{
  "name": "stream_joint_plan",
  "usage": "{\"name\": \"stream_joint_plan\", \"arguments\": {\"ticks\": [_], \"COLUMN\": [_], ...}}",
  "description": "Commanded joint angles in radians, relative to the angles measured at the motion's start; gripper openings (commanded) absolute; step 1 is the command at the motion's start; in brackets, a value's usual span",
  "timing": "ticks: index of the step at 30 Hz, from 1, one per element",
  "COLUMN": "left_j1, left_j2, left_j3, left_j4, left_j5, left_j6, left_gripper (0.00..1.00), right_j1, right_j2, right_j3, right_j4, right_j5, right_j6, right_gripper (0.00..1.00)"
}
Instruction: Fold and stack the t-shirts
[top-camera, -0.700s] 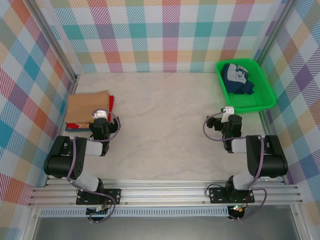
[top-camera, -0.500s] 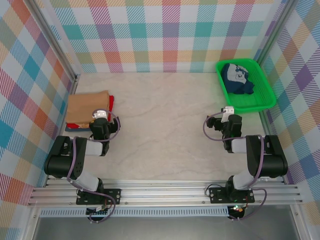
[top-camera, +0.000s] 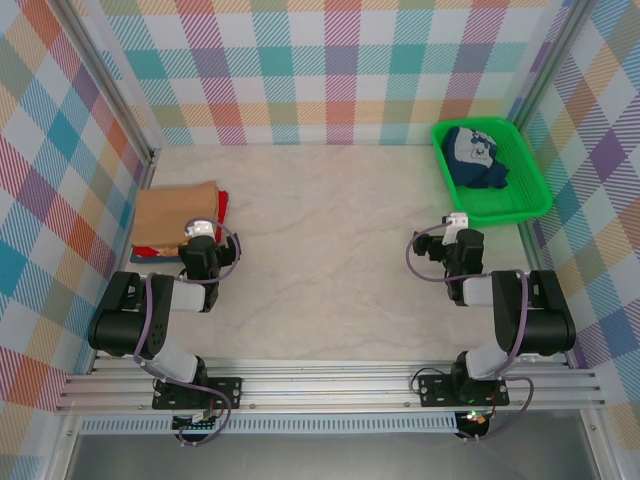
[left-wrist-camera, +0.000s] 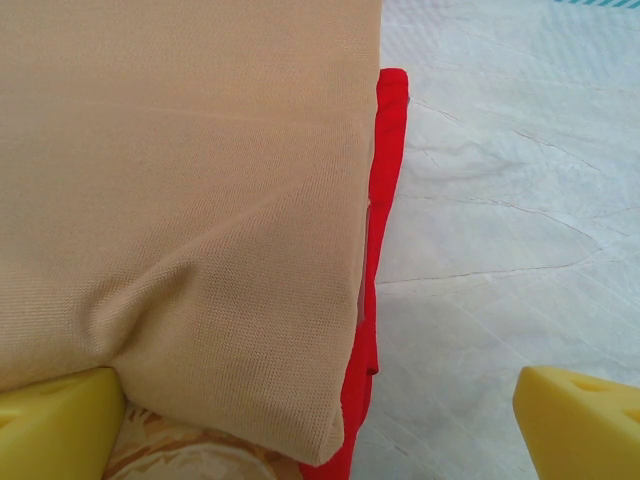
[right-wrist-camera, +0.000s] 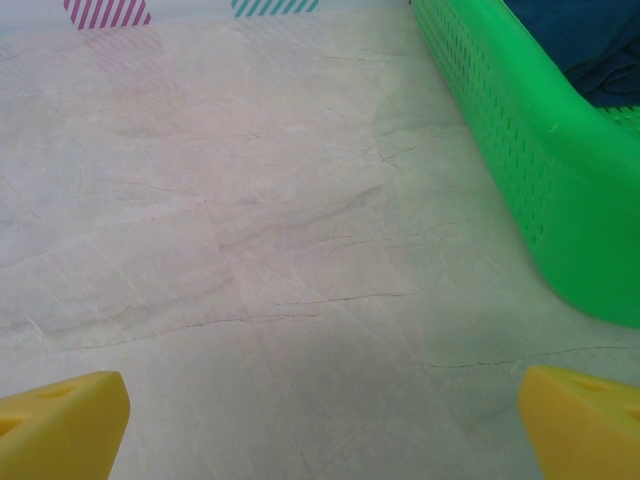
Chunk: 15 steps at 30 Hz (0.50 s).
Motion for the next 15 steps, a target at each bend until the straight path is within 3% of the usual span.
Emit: {"name": "stream_joint_plan", "arguments": {"ticks": [1, 4, 7, 9, 11, 13, 14, 15], "left_j1": [-0.007, -0.118, -0.167, -0.191, -0.195, -0.173, -0.142, -0.116], "left_j2": [-0.059, -0.207, -0.457, -0.584, -0.644, -0.596, -0.546, -0.507], "left_j3": [-0.017, -0.037, 0.033, 0.131, 0.301, 0.551, 0.682, 0.769], "left_j4": [0.040, -0.021, -0.284, -0.425, -0.622, -0.943, -1.137, -1.276], "left_j5": [-0.012, -0.232, -0.352, -0.376, -0.375, -0.370, -0.308, -0.293], "left_j6": [0.014, 0.069, 0.009, 0.038, 0.024, -0.112, -0.251, -0.403], "left_gripper": [1.00, 1.00, 1.00, 1.00, 1.00, 1.00, 1.00, 1.00], "right_j1": [0.000, 0.026, 0.073, 0.129, 0.142, 0.116, 0.109, 0.105], "right_j2": [-0.075, -0.227, -0.461, -0.597, -0.610, -0.512, -0.441, -0.376], "right_j3": [-0.003, -0.019, 0.036, 0.198, 0.421, 0.712, 0.832, 0.915], "right_j4": [0.002, -0.090, -0.291, -0.532, -0.783, -1.117, -1.251, -1.341], "right_j5": [0.003, 0.060, 0.155, 0.260, 0.333, 0.258, 0.278, 0.388], "right_j6": [-0.008, -0.017, -0.011, -0.018, 0.074, 0.095, 0.142, 0.286], "right_gripper": [1.00, 1.00, 1.00, 1.00, 1.00, 1.00, 1.00, 1.00]}}
